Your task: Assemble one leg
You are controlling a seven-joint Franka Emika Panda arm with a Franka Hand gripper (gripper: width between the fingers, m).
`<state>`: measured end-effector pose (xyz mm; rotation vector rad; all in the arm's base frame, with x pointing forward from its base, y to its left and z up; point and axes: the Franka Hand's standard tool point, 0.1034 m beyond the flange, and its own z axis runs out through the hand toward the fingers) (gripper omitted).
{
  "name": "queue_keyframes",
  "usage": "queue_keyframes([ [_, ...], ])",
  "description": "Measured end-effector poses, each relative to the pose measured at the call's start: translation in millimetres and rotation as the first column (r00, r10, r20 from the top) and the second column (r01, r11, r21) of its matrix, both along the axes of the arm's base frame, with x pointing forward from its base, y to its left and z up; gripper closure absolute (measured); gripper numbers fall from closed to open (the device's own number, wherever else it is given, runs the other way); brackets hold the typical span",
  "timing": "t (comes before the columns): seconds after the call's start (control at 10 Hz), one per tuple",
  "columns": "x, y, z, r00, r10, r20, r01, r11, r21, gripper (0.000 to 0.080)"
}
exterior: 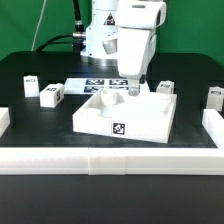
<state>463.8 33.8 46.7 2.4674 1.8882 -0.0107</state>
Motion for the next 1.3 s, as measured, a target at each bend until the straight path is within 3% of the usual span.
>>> queue_keyframes([
  [0.1,-4.8,-1.6,-6.4,1.0,-0.004,-0.01,0.004,1.0,0.002,0.015],
  [0.3,-35.9,6.0,-16.1,1.0,-0.001,-0.016,0.001,1.0,0.018,0.015],
  [0.5,-52.0,13.9,-23.7,1.0,0.014,-0.01,-0.013,0.999,0.035,0.015],
  [0.8,-55.4,12.4,-39.6,1.0,0.007,-0.028,-0.006,0.999,0.043,0.015],
  [1.2,-49.2,14.2,-39.3,1.0,0.009,-0.021,-0.008,0.999,0.044,0.0178],
  [1.3,-49.2,14.2,-39.3,1.0,0.009,-0.021,-0.008,0.999,0.044,0.0318],
])
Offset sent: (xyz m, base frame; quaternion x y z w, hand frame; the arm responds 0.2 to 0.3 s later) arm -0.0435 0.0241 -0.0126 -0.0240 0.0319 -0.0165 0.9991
